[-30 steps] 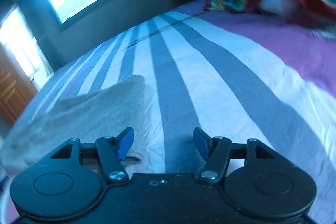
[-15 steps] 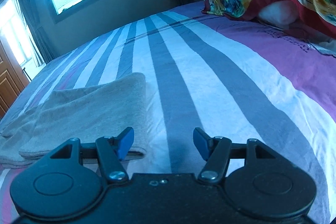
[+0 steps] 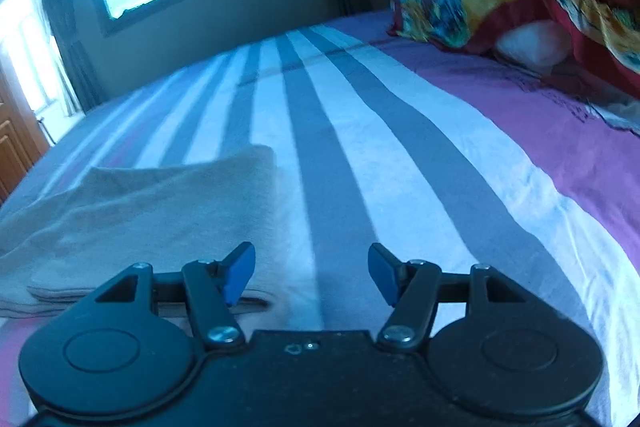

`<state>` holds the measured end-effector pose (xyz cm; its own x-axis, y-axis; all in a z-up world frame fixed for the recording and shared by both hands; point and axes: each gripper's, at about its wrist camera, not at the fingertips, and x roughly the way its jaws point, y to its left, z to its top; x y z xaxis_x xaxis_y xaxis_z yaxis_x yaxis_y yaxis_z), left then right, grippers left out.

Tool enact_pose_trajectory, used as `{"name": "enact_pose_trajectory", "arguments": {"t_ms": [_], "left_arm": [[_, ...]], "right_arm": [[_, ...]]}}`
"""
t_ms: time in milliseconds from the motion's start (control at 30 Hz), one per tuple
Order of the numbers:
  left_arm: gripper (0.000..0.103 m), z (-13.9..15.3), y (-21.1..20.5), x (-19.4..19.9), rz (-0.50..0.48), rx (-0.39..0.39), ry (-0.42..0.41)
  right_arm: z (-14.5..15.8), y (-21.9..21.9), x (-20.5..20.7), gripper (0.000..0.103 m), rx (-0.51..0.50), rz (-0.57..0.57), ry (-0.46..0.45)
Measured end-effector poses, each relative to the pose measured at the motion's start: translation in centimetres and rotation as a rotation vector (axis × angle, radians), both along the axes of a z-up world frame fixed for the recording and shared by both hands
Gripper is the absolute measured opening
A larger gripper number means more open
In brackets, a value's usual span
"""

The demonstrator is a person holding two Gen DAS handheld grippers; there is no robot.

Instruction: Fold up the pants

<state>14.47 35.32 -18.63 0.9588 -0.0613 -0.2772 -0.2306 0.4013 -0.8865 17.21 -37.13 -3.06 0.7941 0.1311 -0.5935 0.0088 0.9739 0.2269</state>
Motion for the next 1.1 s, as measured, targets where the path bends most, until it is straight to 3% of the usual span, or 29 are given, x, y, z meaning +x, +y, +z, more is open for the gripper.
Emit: {"name": "enact_pose_trajectory", "arguments": {"t_ms": [100, 300, 500, 600, 700, 800, 1000, 1100], "left_arm": [[0.033, 2.3, -0.4, 0.1, -0.01, 0.041, 0.013], [0.033, 11.6, -3.7, 1.5, -0.14, 0.215, -0.178], [0.033, 19.7, -12.4, 6.8, -0.311, 0.405, -0.22], [0.033, 22.2, -18.0, 8.8, -0.406, 0.515, -0.218], [0.033, 22.9, -23.6, 9.6, -0.529, 0.58, -0.204], [0.033, 22.3, -29.4, 11.4, -0.666, 0.64, -0.175], [0.033, 18.1, -37.9, 11.7, -0.813, 0.676, -0.075], [0.043, 15.1, -41.6, 12.9, -0.87, 0.69, -0.003]], "right_arm": [[-0.2, -1.3, 0.3, 0.062, 0.014, -0.033, -0.011], [-0.5, -5.3, -0.1, 0.062, 0.038, -0.097, -0.051], [-0.4, -9.6, 0.2, 0.062, 0.036, -0.154, -0.116], [-0.8, -11.6, 0.1, 0.062, -0.04, -0.209, -0.164], [-1.9, -13.3, -0.6, 0.062, -0.106, -0.24, -0.187], [-2.6, -14.8, -1.2, 0.062, -0.033, -0.255, -0.179], [-2.8, -16.1, -1.3, 0.062, 0.055, -0.252, -0.194], [-2.8, -16.9, -1.5, 0.062, 0.1, -0.271, -0.195]]}}
